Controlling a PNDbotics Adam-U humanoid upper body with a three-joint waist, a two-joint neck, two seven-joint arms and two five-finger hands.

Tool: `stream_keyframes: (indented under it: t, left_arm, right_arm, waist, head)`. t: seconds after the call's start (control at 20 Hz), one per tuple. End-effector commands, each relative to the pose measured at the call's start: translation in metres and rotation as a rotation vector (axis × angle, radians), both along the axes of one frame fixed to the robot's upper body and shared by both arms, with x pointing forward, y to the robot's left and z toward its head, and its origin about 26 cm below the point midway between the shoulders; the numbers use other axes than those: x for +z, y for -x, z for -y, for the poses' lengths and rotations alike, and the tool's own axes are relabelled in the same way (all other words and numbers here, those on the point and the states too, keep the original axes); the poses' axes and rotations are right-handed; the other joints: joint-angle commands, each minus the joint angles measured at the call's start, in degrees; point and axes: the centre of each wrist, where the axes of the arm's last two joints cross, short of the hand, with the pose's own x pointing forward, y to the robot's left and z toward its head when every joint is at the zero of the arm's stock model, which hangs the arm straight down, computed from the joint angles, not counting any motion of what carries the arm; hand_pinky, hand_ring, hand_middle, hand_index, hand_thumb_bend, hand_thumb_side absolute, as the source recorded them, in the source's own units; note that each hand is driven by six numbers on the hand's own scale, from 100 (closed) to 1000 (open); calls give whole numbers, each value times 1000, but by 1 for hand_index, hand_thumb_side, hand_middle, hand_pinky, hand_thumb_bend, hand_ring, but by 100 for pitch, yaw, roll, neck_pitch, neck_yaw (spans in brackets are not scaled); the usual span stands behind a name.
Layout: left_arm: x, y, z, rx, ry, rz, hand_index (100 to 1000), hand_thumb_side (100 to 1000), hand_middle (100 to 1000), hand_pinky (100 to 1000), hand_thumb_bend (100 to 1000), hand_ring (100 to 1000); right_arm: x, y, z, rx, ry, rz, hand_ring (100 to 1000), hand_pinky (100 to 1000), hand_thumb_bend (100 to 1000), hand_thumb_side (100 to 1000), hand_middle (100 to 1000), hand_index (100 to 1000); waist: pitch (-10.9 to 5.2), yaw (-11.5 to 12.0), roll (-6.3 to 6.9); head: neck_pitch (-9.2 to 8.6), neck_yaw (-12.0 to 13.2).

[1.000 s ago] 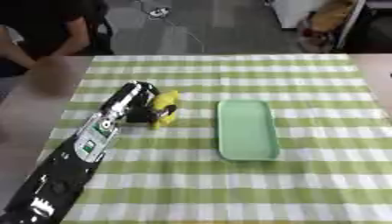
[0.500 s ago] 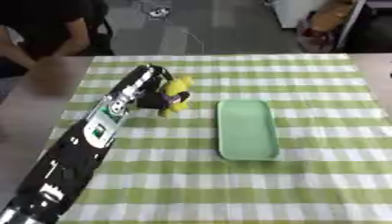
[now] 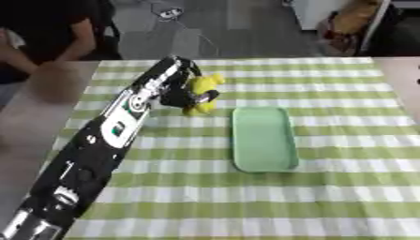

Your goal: Pick up objects on the table and place them in the box.

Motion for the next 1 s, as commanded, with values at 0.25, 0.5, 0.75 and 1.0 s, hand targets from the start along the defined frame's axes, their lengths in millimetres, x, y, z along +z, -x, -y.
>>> stream_keyframes:
  t: [0.25, 0.5, 0.75, 1.0]
  left_arm:
    - [21, -6, 20, -58, -27, 56, 296, 411, 179, 100, 497, 100]
    - [28, -10, 44, -114, -54, 78, 297, 408, 180, 100, 495, 100]
    - [33, -15, 69, -170, -101, 100, 298, 406, 180, 100, 494, 100]
    - [28, -17, 88, -209, -126, 107, 298, 407, 181, 100, 495, 100]
  right_arm:
    - [9, 0, -1, 11, 5, 31, 765, 694, 209, 829, 779, 868]
    - [10, -1, -2, 18, 2, 33, 764, 694, 209, 829, 779, 868]
    - [11, -1, -5, 28, -3, 39, 765, 693, 210, 829, 779, 869]
    - [12, -2, -7, 33, -11, 45, 764, 693, 210, 829, 779, 868]
  waist:
    - [-73, -17, -4]
    - [-55, -42, -24]
    - [-33, -99, -46]
    - [-23, -134, -63]
  head:
    - [-49, 51]
    - [-59, 96]
    - [-72, 157]
    - [-93, 190]
